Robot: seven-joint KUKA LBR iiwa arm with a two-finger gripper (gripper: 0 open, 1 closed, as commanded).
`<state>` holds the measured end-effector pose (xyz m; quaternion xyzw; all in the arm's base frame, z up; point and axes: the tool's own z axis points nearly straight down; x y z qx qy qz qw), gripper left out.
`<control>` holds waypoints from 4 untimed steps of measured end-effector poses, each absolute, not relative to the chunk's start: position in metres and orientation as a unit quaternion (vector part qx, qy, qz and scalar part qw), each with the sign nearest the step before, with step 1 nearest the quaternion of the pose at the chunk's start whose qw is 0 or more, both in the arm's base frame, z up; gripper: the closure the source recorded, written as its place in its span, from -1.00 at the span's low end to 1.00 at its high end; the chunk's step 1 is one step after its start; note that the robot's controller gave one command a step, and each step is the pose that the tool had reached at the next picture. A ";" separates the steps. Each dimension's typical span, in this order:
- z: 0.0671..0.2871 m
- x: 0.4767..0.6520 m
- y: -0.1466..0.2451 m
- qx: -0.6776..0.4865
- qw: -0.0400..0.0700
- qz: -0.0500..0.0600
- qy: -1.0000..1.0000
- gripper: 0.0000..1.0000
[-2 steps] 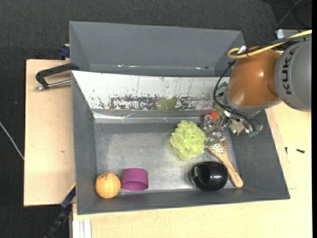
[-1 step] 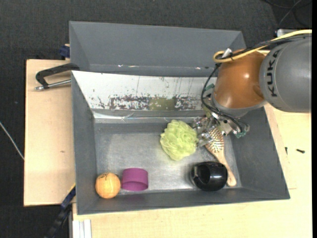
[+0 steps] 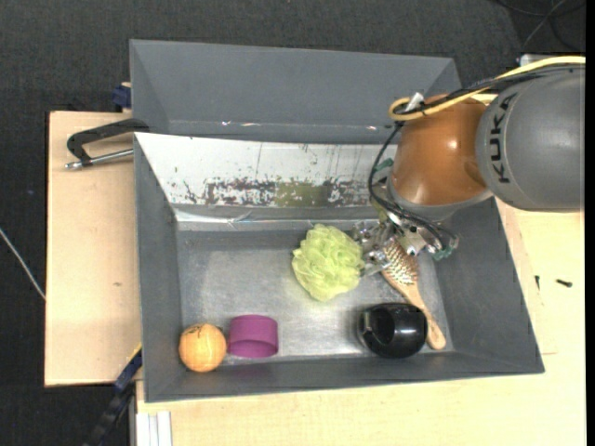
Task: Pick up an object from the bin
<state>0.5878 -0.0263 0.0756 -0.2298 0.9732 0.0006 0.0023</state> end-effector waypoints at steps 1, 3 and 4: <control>0.116 0.580 -0.021 -0.226 -0.001 0.001 0.974 1.00; 0.136 0.585 0.023 -0.212 0.005 0.002 0.977 -1.00; 0.134 0.584 0.017 -0.208 0.003 0.000 0.978 -1.00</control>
Offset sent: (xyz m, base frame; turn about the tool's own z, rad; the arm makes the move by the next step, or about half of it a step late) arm 0.0066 -0.0920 -0.0044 0.0127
